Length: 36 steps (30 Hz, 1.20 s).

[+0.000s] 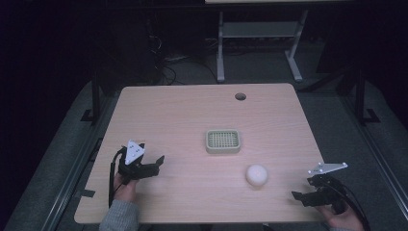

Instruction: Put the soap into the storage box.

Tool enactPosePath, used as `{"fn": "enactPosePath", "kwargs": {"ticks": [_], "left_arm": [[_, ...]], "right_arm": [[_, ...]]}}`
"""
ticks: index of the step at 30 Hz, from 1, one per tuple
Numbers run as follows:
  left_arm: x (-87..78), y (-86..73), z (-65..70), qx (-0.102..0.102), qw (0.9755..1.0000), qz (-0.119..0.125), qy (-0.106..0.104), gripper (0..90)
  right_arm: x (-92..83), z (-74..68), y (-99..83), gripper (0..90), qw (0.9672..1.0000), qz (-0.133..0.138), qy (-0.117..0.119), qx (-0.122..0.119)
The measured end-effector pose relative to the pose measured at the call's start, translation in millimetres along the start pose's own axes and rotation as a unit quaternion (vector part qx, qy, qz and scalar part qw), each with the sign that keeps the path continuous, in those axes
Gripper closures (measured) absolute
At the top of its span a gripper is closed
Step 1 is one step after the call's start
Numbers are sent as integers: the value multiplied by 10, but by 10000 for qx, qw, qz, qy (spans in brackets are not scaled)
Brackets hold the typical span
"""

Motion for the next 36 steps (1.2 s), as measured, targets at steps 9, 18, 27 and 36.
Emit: {"fn": "enactPosePath", "kwargs": {"ticks": [9,18,27,36], "left_arm": [[-10,-11,-1,-14,10000,0,9,148],[7,-12,-4,-9,10000,-12,-14,148],[-6,-7,-2,3,10000,10,8,148],[-2,-10,-16,-17,10000,6,-6,148]], "right_arm": [[-11,-98,75,181,9999,-16,17,-148],[-29,-174,224,188,9986,-169,-30,-508],[-96,-238,349,184,9968,-244,-31,-762],[-182,-317,509,182,9942,-367,-17,-1007]]}}
Point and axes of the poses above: each handheld gripper's, and its own axes: x roughly forward along the jaws, y roughly out of its top, z roughly to its right, the point moved 4 cm from there along x, roughly forward along the jaws, and after that the axes turned 12 degrees about -z, right-handed, at the moved point
